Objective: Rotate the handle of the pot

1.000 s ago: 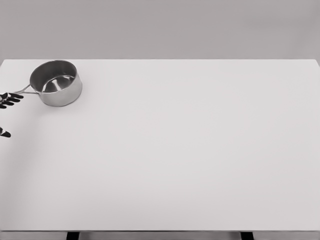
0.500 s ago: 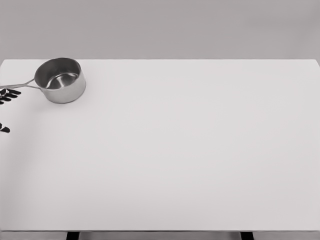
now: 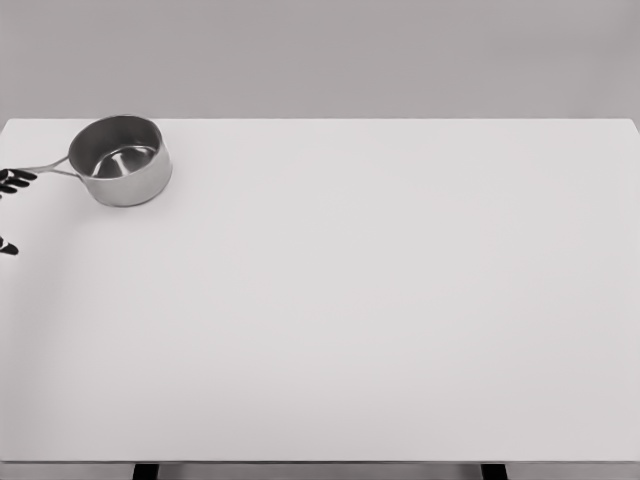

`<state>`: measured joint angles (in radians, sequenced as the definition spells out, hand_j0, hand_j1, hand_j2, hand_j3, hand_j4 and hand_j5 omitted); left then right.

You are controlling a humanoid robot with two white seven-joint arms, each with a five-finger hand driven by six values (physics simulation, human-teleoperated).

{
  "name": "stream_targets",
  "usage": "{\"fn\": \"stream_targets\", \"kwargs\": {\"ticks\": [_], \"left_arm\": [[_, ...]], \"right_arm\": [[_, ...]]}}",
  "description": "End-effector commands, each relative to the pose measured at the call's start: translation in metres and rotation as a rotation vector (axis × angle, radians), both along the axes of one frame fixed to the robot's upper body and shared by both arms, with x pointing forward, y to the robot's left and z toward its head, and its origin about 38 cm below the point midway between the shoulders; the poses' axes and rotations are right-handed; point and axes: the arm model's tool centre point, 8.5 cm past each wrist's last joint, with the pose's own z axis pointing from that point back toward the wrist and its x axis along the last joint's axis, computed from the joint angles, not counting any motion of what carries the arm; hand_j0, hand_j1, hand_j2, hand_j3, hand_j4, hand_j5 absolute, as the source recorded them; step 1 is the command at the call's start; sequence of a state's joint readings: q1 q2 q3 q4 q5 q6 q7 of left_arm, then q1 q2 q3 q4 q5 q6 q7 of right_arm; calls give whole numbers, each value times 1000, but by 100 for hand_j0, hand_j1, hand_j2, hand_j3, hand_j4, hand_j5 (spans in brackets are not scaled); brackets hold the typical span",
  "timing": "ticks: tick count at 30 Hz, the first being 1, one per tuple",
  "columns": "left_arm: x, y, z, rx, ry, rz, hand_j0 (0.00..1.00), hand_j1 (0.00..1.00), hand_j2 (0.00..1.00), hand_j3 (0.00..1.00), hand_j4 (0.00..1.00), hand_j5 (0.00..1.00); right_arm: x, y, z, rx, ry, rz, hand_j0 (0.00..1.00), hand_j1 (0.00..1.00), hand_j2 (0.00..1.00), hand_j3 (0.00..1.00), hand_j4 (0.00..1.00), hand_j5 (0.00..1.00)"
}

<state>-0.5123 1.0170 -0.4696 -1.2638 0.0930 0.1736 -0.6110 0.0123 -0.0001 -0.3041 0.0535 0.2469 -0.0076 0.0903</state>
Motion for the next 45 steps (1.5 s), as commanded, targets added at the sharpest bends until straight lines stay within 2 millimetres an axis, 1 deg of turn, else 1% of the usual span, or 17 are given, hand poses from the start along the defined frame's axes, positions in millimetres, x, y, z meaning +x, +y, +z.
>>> {"fn": "stream_targets", "kwargs": {"ticks": [1, 4, 7, 12, 23, 28, 38, 40, 41, 42, 44, 45], "left_arm": [[1, 2, -3, 9, 3, 7, 100, 100, 100, 100, 100, 100], [5, 1, -6, 5, 0, 16, 100, 100, 100, 100, 100, 100], [7, 2, -4, 10, -4, 19, 100, 100, 100, 100, 100, 100], [17, 3, -1, 16, -22, 36, 100, 100, 100, 100, 100, 100], [21, 4, 4, 12, -35, 45, 100, 100, 100, 100, 100, 100], [28, 3, -1, 12, -35, 58, 100, 100, 100, 100, 100, 100], [25, 6, 1, 15, -41, 55, 100, 100, 100, 100, 100, 100], [26, 0, 5, 10, -54, 37, 100, 100, 100, 100, 100, 100], [28, -6, 11, 10, -68, 16, 100, 100, 100, 100, 100, 100], [28, -16, 22, 18, -100, -29, 100, 100, 100, 100, 100, 100], [19, -8, 26, 9, -94, -31, 100, 100, 100, 100, 100, 100], [15, -13, 22, -6, -85, -48, 100, 100, 100, 100, 100, 100]], "right_arm": [[0, 0, 0, 0, 0, 0, 100, 100, 100, 100, 100, 100], [0, 0, 0, 0, 0, 0, 100, 100, 100, 100, 100, 100], [0, 0, 0, 0, 0, 0, 100, 100, 100, 100, 100, 100], [0, 0, 0, 0, 0, 0, 100, 100, 100, 100, 100, 100], [0, 0, 0, 0, 0, 0, 100, 100, 100, 100, 100, 100], [0, 0, 0, 0, 0, 0, 100, 100, 100, 100, 100, 100], [0, 0, 0, 0, 0, 0, 100, 100, 100, 100, 100, 100], [0, 0, 0, 0, 0, 0, 100, 100, 100, 100, 100, 100], [0, 0, 0, 0, 0, 0, 100, 100, 100, 100, 100, 100], [0, 0, 0, 0, 0, 0, 100, 100, 100, 100, 100, 100], [0, 0, 0, 0, 0, 0, 100, 100, 100, 100, 100, 100], [0, 0, 0, 0, 0, -1, 100, 100, 100, 100, 100, 100]]}}
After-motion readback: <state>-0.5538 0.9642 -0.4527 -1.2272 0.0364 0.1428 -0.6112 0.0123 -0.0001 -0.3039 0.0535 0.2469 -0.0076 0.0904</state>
